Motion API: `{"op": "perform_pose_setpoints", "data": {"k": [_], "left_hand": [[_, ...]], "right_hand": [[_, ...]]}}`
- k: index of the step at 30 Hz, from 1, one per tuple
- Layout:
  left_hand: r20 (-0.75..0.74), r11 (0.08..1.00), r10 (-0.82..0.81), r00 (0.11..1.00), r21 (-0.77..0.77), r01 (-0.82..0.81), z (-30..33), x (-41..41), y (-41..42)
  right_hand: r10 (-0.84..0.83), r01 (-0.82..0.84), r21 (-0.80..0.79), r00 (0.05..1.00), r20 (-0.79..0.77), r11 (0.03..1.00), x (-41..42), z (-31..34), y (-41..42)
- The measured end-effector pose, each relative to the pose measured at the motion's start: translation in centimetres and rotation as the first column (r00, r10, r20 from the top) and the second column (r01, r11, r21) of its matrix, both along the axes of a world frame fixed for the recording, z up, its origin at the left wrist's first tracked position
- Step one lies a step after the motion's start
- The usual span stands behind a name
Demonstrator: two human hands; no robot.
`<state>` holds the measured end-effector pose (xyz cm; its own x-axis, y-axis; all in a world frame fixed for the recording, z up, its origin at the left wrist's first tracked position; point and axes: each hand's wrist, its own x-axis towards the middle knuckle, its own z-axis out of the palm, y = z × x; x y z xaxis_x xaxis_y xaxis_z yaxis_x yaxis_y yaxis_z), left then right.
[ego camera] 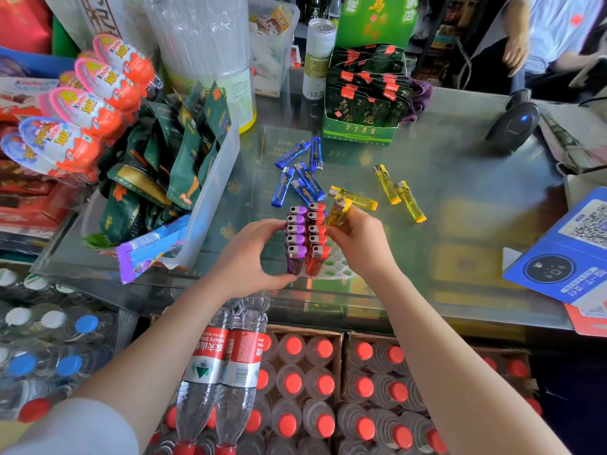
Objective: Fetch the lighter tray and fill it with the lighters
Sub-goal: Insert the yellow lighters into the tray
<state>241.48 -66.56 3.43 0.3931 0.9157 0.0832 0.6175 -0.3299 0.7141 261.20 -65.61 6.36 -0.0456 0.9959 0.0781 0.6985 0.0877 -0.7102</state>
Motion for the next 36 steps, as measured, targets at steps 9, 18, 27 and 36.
{"op": "perform_pose_setpoints", "data": {"k": [9, 18, 27, 36], "left_hand": [[-0.001, 1.000, -0.004, 1.000, 0.009, 0.004, 0.2, 0.0, -0.1], [0.012, 1.000, 0.005, 1.000, 0.000, -0.005, 0.4, 0.1, -0.2], [-0.003, 1.000, 0.023, 1.000, 0.006, -0.023, 0.2, 0.1, -0.1], [-0.029, 0.999, 0.027, 0.999, -0.026, -0.028, 0.2, 0.1, 0.0]], "right_hand": [[0.054, -0.064, 0.036, 0.972, 0.227, 0.997, 0.6, -0.5, 0.5], [0.153, -0.147, -0.042, 0.959, 0.239, 0.988, 1.4, -0.5, 1.0], [-0.039, 0.023, 0.092, 0.982, 0.183, 0.996, 2.8, -0.4, 2.5], [-0.070, 0.073, 0.010, 0.898, 0.434, 0.997, 2.5, -1.8, 5.0]]}}
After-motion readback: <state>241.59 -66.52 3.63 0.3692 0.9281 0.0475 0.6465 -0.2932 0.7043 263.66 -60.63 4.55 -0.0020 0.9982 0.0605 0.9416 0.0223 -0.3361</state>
